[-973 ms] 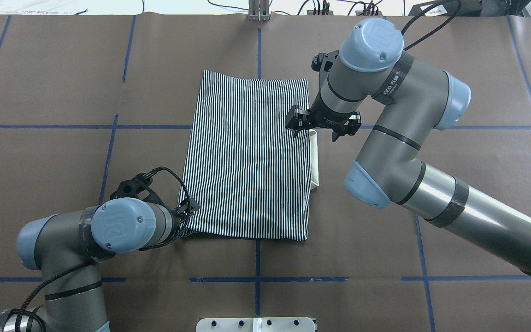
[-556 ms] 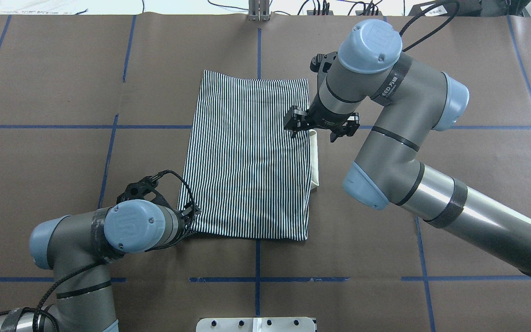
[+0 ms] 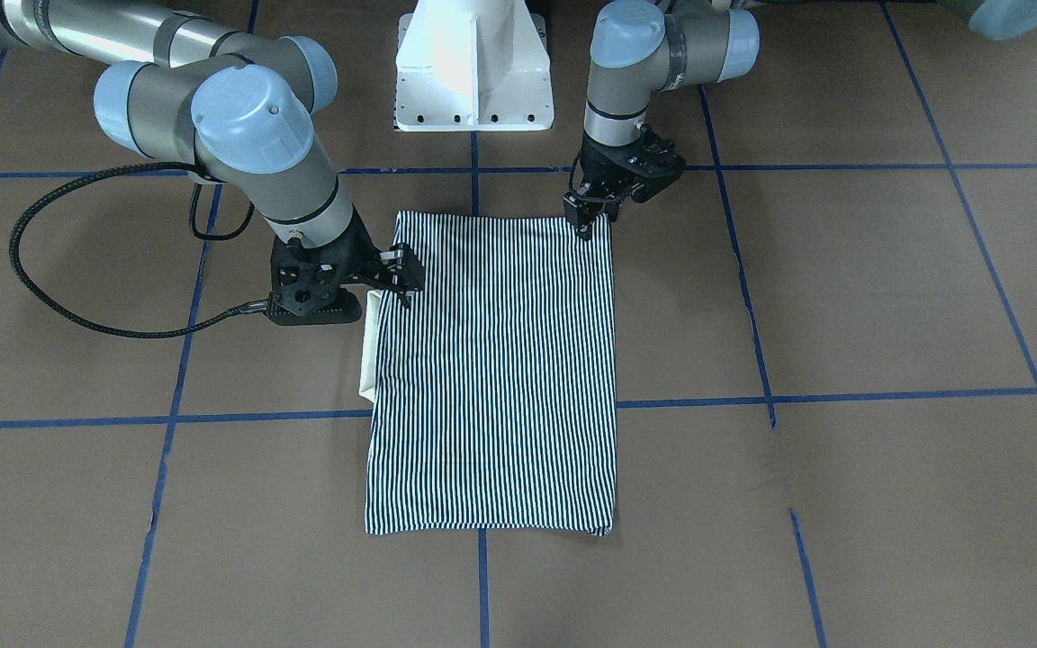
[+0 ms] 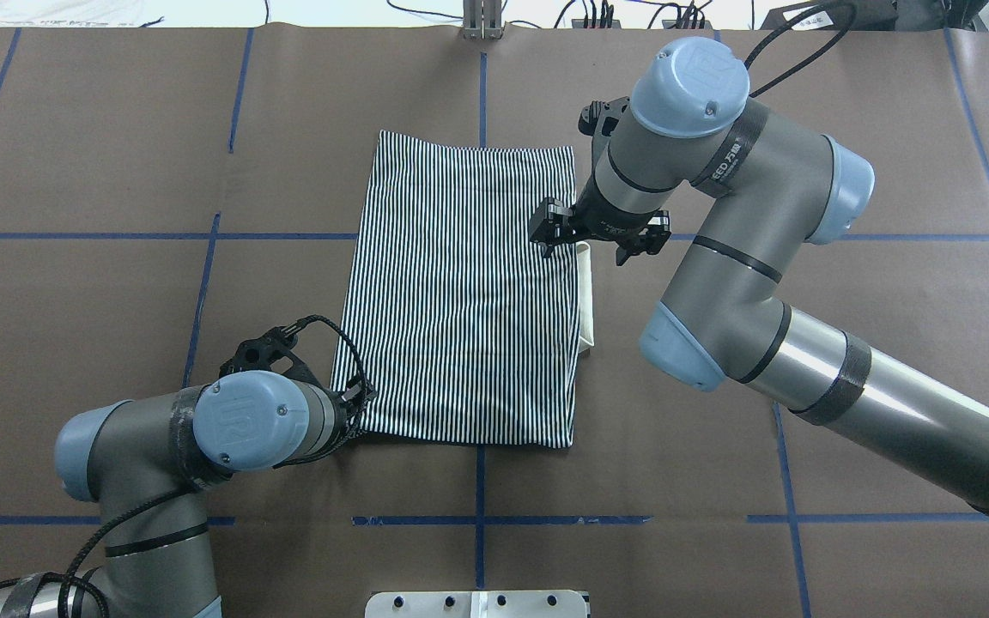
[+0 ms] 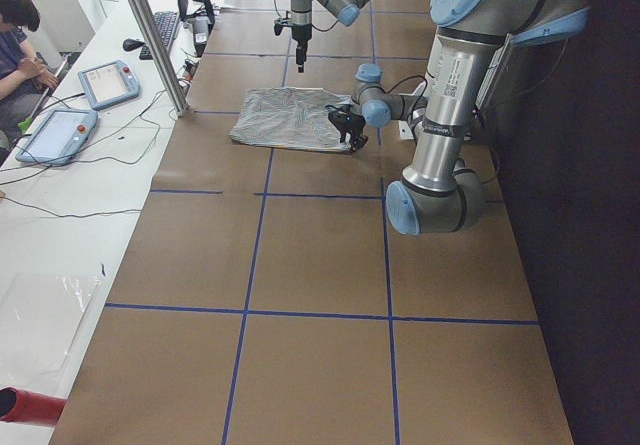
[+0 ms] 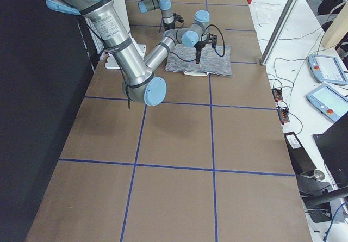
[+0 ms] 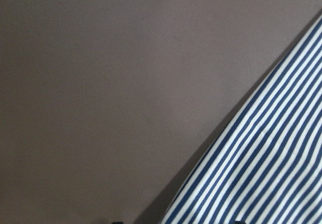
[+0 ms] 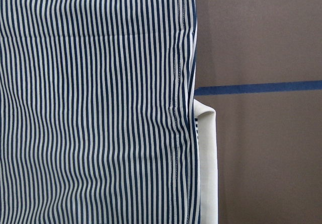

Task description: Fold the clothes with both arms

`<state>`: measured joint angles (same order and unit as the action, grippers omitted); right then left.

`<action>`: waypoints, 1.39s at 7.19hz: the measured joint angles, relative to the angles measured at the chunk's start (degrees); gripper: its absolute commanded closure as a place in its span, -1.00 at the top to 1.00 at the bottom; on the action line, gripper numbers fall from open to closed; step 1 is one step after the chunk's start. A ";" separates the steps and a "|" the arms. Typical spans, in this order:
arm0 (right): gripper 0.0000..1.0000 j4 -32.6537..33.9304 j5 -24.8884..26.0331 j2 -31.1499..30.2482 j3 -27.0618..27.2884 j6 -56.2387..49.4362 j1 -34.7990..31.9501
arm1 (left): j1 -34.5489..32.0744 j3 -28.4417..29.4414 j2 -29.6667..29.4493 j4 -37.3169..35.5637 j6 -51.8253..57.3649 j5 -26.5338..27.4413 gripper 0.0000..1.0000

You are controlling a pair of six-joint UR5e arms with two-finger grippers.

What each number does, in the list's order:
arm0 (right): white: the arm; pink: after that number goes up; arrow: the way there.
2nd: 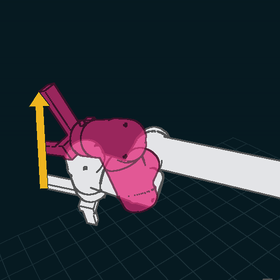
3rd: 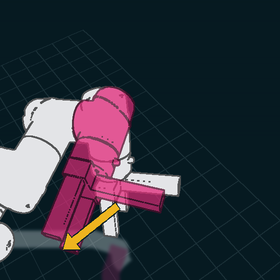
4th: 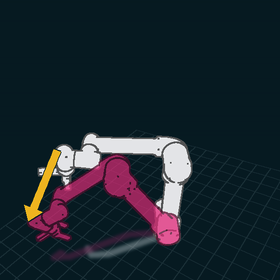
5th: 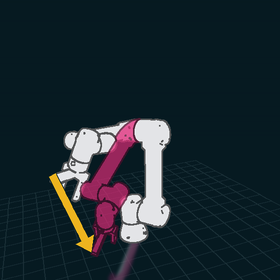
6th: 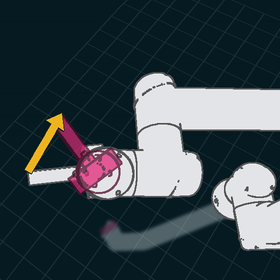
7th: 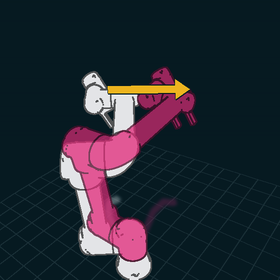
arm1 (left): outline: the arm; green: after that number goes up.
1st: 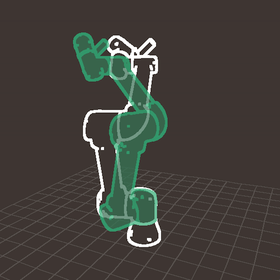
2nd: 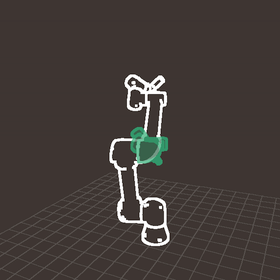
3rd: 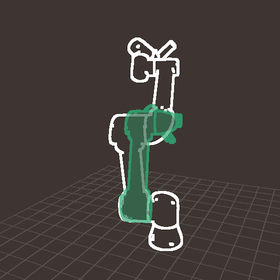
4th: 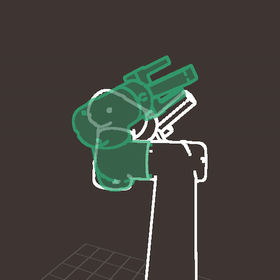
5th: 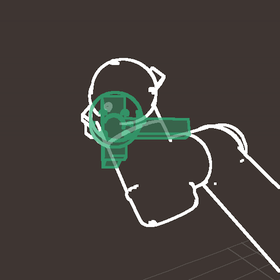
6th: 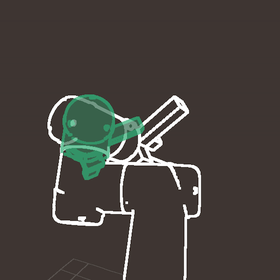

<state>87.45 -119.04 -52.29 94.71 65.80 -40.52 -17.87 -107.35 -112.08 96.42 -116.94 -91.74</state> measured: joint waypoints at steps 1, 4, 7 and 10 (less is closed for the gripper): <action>1.00 0.00 0.02 0.00 0.02 0.02 0.00 | 0.01 -0.06 -0.11 0.00 -0.23 0.03 -1.00; 1.00 0.00 0.03 -0.26 0.06 0.03 0.00 | 0.03 -0.33 -0.33 -0.02 0.33 -0.01 -1.00; 1.00 0.00 0.03 -2.54 3.04 3.85 1.03 | 0.05 -4.97 1.02 -2.09 4.38 -0.12 -1.00; 1.00 0.02 6.81 -7.35 11.98 27.43 10.18 | 0.41 -7.46 1.23 -3.78 5.28 -0.25 -1.00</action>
<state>87.47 -112.23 -59.64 106.69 93.22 -30.34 -17.47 -114.81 -110.85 92.64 -111.66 -91.99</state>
